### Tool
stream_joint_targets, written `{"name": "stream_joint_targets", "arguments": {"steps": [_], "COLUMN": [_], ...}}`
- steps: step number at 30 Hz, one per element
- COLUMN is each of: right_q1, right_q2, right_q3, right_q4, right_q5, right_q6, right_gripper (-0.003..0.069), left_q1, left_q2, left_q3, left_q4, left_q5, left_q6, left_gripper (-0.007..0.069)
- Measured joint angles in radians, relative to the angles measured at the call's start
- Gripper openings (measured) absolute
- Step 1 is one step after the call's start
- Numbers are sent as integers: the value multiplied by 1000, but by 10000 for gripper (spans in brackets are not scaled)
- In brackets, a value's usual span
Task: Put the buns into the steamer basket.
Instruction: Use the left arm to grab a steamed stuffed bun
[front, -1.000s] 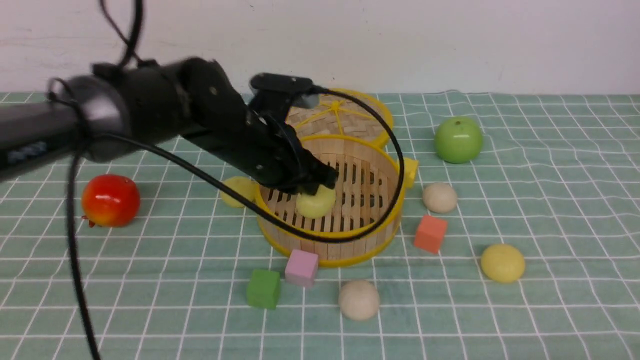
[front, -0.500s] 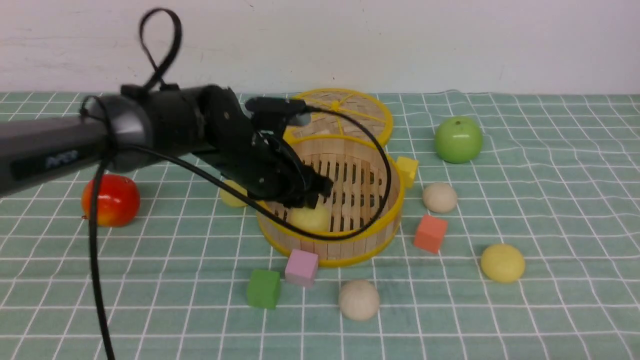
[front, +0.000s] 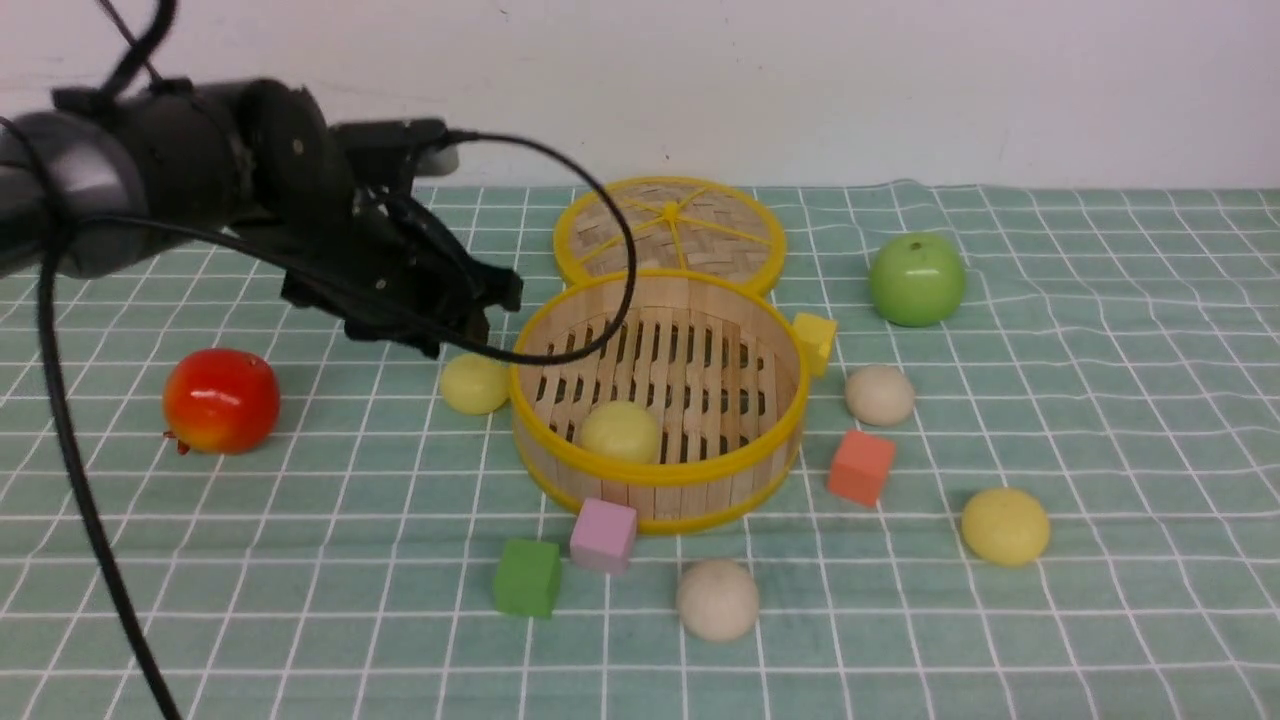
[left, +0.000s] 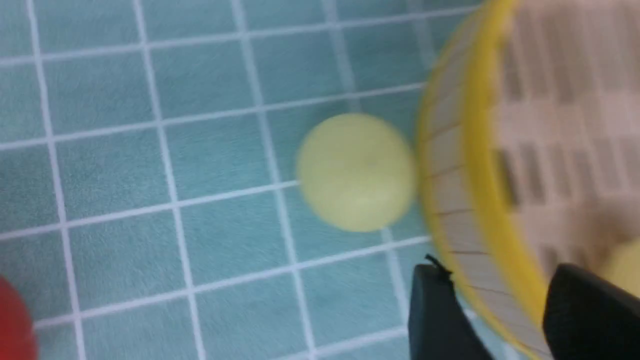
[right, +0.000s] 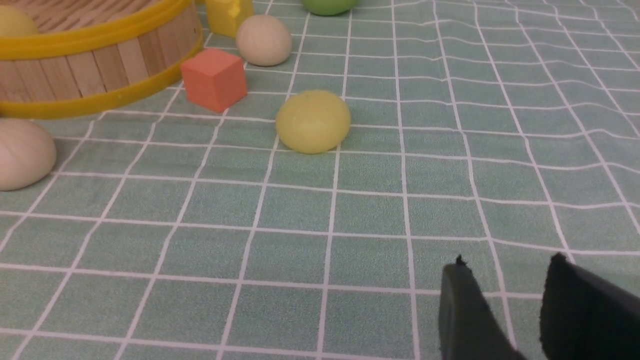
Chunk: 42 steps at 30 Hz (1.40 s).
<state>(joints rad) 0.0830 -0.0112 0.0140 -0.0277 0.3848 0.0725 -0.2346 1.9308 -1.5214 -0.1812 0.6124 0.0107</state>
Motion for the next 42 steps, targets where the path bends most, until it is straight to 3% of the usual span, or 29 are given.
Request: {"name": "stream_joint_targets", "arguments": {"steps": [10, 24, 29, 34, 42], "right_q1": [0, 0, 0, 0, 0], "right_q2": [0, 0, 0, 0, 0], "right_q3": [0, 0, 0, 0, 0], "right_q4": [0, 0, 0, 0, 0], "right_q5": [0, 0, 0, 0, 0], "right_q6": [0, 0, 0, 0, 0], "right_gripper": [240, 240, 240, 240, 240], "left_q1": [2, 2, 2, 2, 2], "left_q2": [156, 214, 214, 225, 226], "left_q3": [-115, -122, -123, -123, -151], "left_q4": [49, 105, 108, 111, 135], "left_q5": [-55, -129, -156, -160, -86], "left_q6": [26, 26, 27, 28, 29], "left_gripper": [272, 268, 192, 0, -14]}}
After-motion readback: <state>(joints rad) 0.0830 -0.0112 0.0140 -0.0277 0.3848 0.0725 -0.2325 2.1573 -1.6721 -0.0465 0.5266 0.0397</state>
